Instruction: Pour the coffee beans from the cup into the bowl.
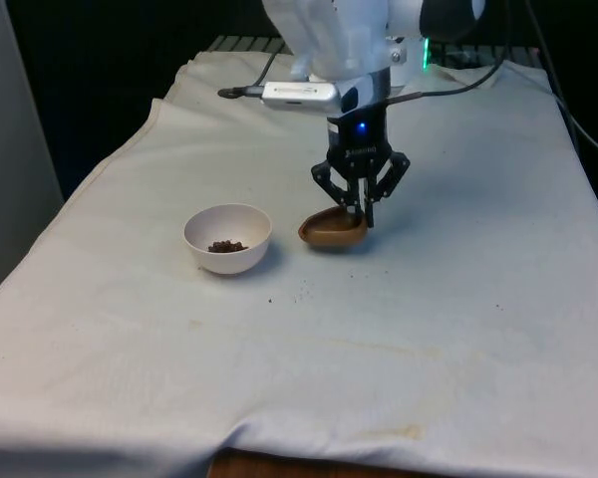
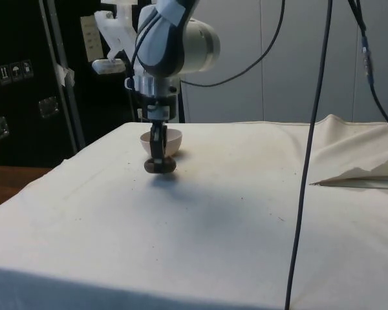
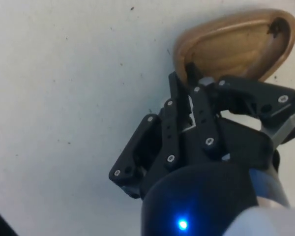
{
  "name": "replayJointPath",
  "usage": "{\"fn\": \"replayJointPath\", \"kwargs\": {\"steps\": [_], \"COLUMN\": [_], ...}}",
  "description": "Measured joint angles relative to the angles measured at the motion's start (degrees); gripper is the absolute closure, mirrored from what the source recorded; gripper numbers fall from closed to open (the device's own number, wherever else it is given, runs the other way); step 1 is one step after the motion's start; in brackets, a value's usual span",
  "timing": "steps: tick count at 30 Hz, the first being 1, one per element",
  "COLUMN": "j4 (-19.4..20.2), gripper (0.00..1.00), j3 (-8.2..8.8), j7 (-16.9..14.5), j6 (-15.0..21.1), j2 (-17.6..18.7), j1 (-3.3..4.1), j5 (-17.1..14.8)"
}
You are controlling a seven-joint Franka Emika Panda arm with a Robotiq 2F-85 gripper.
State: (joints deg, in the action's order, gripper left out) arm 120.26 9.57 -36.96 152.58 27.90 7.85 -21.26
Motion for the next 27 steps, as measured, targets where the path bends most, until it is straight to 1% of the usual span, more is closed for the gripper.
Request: {"fn": "replayJointPath", "kwargs": {"steps": [1, 2, 3, 4, 5, 7, 8, 9, 10, 13, 17, 18, 19, 20, 21, 22, 23, 27], "j4": [0.0, 0.1, 0.1, 0.1, 0.1, 0.1, 0.1, 0.1, 0.1, 0.2, 0.2, 0.2, 0.2, 0.2, 0.2, 0.2, 0.2, 0.2], "gripper": [1.0, 1.0, 1.0, 0.98, 0.93, 0.83, 0.78, 0.78, 0.68, 0.52, 0.31, 0.21, 0.16, 0.16, 0.08, 0.03, 0.0, 0.0], "j3": [-0.11, -0.23, -0.29, -0.34, -0.34, -0.46, -0.46, -0.52, -0.52, -0.57, -0.57, -0.63, -0.63, -0.63, -0.63, -0.63, -0.63, -0.63], "j7": [0.7, 2.0, 2.8, 3.4, 3.4, 4.6, 4.6, 5.7, 6.1, 7.0, 7.3, 7.4, 7.4, 7.5, 7.6, 7.7, 7.7, 7.7], "j6": [0.1, 0.2, 0.3, 0.3, 0.3, 0.4, 0.4, 0.4, 0.4, 0.4, 0.4, 0.4, 0.4, 0.4, 0.4, 0.4, 0.4, 0.4], "j2": [0.0, 0.0, 0.0, 0.0, 0.0, 0.0, 0.0, 0.0, 0.0, 0.0, 0.0, 0.0, 0.0, 0.0, 0.0, 0.0, 0.0, 0.0], "j1": [0.0, 0.0, 0.0, 0.0, 0.0, 0.0, 0.0, 0.0, 0.0, 0.0, 0.0, 0.0, 0.0, 0.0, 0.0, 0.0, 0.0, 0.0], "j5": [0.7, 2.4, 3.2, 4.0, 4.0, 5.5, 5.5, 6.6, 7.2, 8.2, 8.5, 8.7, 8.7, 8.8, 8.9, 9.1, 9.1, 9.2]}}
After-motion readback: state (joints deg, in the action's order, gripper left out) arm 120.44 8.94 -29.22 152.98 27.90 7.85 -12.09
